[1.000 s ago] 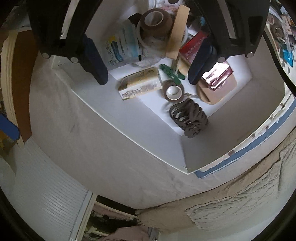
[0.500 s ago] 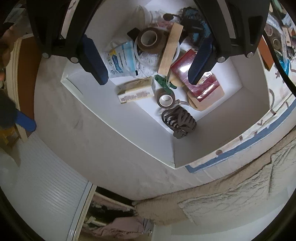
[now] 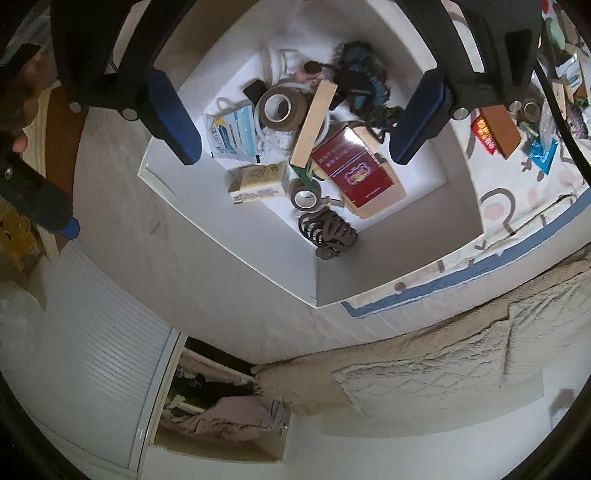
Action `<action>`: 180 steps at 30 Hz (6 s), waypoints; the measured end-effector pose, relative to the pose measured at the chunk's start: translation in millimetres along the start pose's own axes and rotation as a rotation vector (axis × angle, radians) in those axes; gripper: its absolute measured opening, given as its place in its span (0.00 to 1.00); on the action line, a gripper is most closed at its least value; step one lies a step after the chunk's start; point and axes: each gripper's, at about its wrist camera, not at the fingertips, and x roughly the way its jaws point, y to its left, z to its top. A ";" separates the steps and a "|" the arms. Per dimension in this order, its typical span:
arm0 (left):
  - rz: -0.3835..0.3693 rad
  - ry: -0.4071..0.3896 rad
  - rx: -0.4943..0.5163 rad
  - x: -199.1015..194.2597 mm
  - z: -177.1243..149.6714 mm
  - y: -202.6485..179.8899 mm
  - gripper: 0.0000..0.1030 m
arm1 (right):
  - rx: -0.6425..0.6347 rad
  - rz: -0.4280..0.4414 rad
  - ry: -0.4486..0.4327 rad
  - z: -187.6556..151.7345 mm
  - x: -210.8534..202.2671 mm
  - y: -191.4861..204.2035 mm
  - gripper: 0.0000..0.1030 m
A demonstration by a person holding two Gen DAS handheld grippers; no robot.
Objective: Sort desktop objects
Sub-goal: 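Withdraw both tools from the shoe box back toward the object pile, then move the left tool over the red glove packet while the right tool approaches the white ring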
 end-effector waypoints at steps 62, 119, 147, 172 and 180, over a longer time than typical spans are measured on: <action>0.108 -0.317 0.049 -169.2 -106.2 25.5 1.00 | -0.159 -0.074 -0.135 -93.2 -74.1 90.2 1.00; 0.565 -0.271 -0.354 -189.2 -266.8 225.5 1.00 | -0.402 0.243 0.050 -189.3 47.7 256.5 1.00; 0.756 0.178 -0.448 -127.7 -304.5 296.4 1.00 | -0.519 0.241 0.405 -240.6 138.4 286.9 1.00; 0.401 0.202 -0.289 -101.8 -303.3 233.6 0.99 | -0.451 0.307 0.427 -242.3 119.8 277.2 1.00; 0.361 0.219 -0.206 -110.2 -301.2 227.4 1.00 | -0.390 0.341 0.446 -237.0 124.6 276.1 1.00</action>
